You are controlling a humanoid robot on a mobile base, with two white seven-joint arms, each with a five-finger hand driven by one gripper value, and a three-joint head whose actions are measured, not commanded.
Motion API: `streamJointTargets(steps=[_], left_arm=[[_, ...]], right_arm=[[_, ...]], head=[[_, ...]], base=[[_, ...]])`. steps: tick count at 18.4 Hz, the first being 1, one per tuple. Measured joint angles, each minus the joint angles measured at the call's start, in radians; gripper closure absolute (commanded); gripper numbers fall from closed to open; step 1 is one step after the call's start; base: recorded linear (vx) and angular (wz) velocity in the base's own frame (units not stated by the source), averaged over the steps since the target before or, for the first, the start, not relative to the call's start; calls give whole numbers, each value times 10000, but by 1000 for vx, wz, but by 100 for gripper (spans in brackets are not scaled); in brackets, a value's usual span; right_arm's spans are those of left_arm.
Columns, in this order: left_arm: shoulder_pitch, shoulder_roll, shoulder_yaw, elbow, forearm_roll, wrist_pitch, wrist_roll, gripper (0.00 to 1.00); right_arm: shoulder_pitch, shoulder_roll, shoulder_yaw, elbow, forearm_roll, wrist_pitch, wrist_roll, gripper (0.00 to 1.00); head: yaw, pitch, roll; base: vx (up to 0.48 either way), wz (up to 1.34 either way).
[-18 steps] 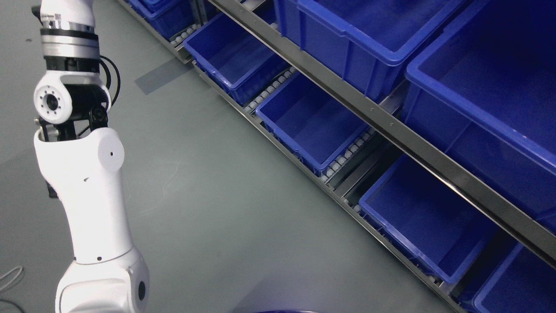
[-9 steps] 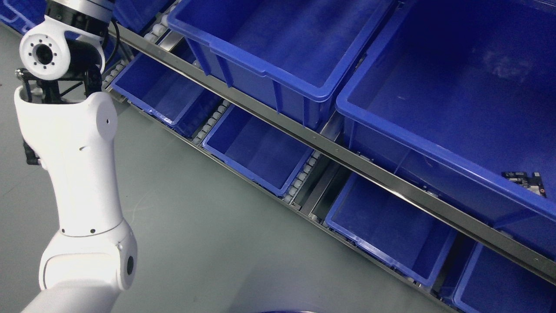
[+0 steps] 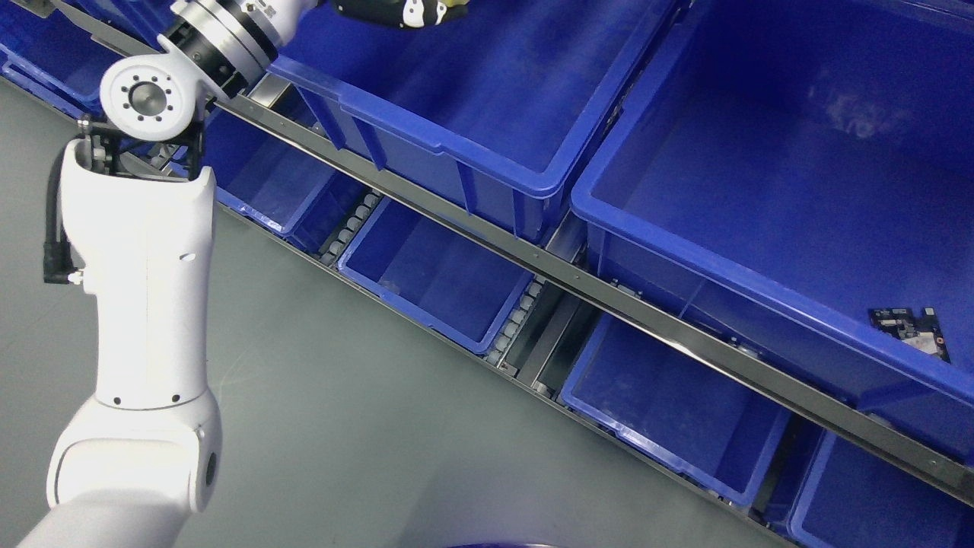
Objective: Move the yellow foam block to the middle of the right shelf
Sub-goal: 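Extend the left hand over a blue bin on the middle shelf, then open the left hand to drop the cube into the bin and withdraw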
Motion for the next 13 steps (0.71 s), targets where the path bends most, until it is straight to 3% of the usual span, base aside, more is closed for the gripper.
streamJointTargets(steps=[3, 6, 7, 8, 13], left_arm=[[146, -43, -320, 301, -331, -40, -1, 57], [207, -186, -598, 641, -656, -73, 31, 14], [222, -244, -676, 739, -820, -74, 36, 5], [232, -326, -759, 828, -969, -74, 47, 0], [265, -624, -955, 1126, -1406, -326, 55, 0]], right_arm=[[0, 0, 0, 0, 0, 1, 0, 0], [0, 0, 0, 0, 0, 2, 0, 0], [0, 0, 0, 0, 0, 1, 0, 0], [-1, 0, 0, 0, 0, 2, 0, 0], [0, 0, 0, 0, 0, 3, 0, 0]], head=[[0, 0, 0], [0, 0, 0], [0, 0, 0], [0, 0, 0], [0, 0, 0]], base=[[21, -57], [29, -14], [26, -28], [20, -34], [11, -8]])
